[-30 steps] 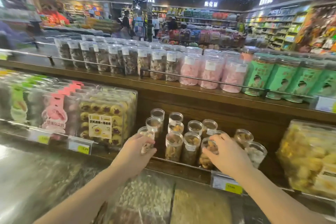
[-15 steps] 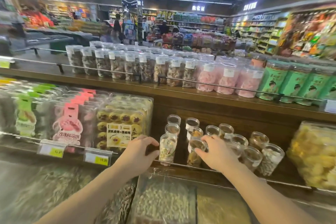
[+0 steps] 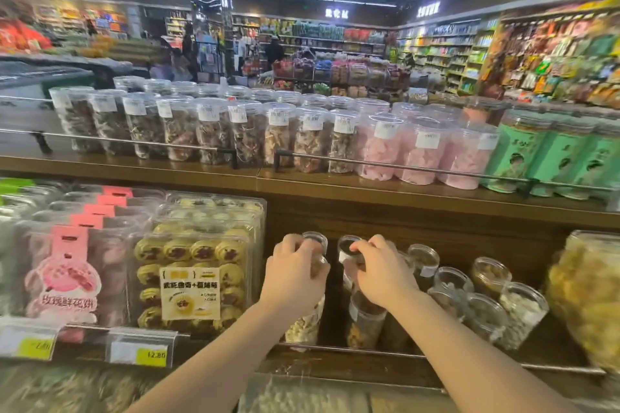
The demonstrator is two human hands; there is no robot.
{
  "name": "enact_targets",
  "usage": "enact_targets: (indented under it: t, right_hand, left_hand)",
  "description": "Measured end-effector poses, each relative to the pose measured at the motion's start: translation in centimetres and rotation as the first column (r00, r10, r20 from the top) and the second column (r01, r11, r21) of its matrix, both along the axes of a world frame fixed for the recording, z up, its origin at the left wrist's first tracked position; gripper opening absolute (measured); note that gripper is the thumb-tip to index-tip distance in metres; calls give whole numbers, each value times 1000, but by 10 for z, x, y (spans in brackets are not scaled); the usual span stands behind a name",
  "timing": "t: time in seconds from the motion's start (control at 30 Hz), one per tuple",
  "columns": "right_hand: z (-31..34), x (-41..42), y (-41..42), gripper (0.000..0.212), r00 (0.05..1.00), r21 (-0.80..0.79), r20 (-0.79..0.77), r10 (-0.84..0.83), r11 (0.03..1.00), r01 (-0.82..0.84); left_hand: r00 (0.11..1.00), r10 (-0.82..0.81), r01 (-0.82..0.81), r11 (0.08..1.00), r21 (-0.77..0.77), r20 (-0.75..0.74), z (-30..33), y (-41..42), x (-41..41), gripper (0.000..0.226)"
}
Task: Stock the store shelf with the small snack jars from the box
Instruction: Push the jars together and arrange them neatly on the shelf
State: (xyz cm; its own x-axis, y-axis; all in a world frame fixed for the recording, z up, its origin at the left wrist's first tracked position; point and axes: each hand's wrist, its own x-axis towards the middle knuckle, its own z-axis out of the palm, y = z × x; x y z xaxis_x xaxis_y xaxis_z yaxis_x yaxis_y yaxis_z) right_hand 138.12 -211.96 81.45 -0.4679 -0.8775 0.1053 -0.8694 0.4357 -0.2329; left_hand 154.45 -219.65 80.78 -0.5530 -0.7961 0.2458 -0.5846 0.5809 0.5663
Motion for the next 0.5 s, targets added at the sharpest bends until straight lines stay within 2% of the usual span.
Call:
enact_targets:
  t: [0.1,0.2,0.37,0.5]
  right_hand:
    - [2,-6,-15,41,999,-12,31,35,999,-35]
    - [1,-10,-34,37,991,-6,58,124,992,-124]
    - [-3,-7,-62,45,969,59,108,220,972,-227]
    - [-3,-11,-73,52,968,150,90,233,958,-245]
  left_hand:
    - [987,154,-154,988,6,54,-19,-15,-30,48]
    - [961,212,-235,964,123,175,-41,-25,-38,61]
    - [958,169,-201,972,125,230,-47,-27,-40,64]
    - [958,124,-163,977,135,257,-46,-27,-38,61]
